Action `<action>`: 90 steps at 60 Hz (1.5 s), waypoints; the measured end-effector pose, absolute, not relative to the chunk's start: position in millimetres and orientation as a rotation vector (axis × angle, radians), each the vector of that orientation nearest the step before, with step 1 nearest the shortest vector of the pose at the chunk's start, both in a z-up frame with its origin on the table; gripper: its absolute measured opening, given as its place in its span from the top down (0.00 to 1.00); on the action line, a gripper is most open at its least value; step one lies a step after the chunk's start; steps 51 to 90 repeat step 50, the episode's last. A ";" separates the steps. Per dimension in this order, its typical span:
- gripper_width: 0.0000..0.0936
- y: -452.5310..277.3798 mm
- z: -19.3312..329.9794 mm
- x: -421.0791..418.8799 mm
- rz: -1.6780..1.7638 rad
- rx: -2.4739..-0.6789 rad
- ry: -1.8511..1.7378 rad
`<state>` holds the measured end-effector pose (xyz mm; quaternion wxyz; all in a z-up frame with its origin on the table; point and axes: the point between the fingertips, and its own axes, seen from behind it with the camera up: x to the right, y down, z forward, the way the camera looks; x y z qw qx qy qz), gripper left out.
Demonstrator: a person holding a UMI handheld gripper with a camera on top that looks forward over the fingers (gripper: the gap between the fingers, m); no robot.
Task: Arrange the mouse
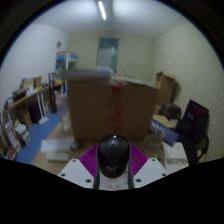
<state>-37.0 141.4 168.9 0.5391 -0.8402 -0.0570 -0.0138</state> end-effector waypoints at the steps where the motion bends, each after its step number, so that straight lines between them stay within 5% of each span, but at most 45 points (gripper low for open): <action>1: 0.60 141.3 152.9 -26.3 -0.046 -2.019 -0.136; 11: 0.59 127.0 35.5 19.6 0.014 -2.206 -0.109; 19: 0.57 117.0 -14.2 24.2 0.029 -2.260 -0.102; 29: 0.40 116.7 -13.8 24.2 0.063 -2.283 -0.095; 34: 0.12 105.7 -11.0 27.1 0.059 -2.345 -0.074; 50: 0.11 24.8 61.8 -1.4 0.005 -2.338 0.015; 90: 0.11 24.8 61.8 -1.4 0.005 -2.338 0.015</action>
